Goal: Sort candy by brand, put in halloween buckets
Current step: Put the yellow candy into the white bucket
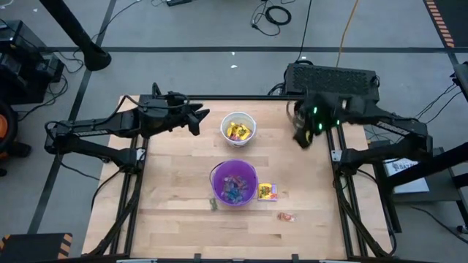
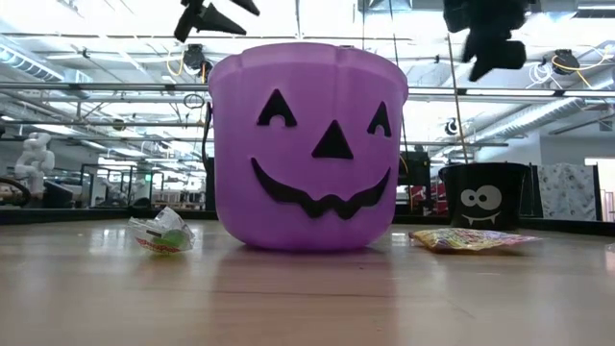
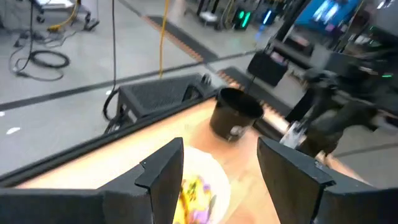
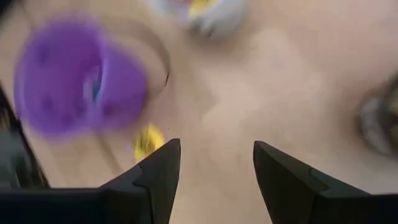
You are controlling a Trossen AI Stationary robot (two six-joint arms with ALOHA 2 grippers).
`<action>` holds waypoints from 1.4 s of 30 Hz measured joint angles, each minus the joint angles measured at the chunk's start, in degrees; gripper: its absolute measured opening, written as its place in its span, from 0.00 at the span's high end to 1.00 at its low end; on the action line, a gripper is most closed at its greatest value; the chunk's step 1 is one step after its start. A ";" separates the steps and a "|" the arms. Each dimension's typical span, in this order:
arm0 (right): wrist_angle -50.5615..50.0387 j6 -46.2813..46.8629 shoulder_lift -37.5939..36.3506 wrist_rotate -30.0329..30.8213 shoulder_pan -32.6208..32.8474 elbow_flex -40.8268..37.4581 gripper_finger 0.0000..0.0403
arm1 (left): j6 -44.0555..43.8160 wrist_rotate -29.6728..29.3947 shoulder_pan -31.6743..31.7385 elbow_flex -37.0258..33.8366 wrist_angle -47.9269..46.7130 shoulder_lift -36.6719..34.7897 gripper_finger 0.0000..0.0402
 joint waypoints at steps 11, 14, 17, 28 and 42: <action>17.81 -0.76 5.05 -0.17 22.00 -14.43 0.52 | -0.02 4.01 0.00 0.00 -6.25 0.02 0.47; 24.97 -1.25 8.13 -0.19 26.10 -18.49 0.51 | -0.65 5.91 -0.01 0.00 -6.34 0.02 0.47; 28.90 -1.50 11.83 -0.04 29.06 -21.20 0.48 | -2.46 6.56 0.00 0.00 -6.37 0.02 0.47; 38.36 -8.31 27.59 0.38 30.45 -22.19 0.35 | -2.95 6.87 0.00 0.00 -6.55 0.02 0.47; 39.14 -5.46 32.17 1.39 30.34 -22.10 0.73 | -2.97 9.64 0.00 0.00 -6.52 0.00 0.47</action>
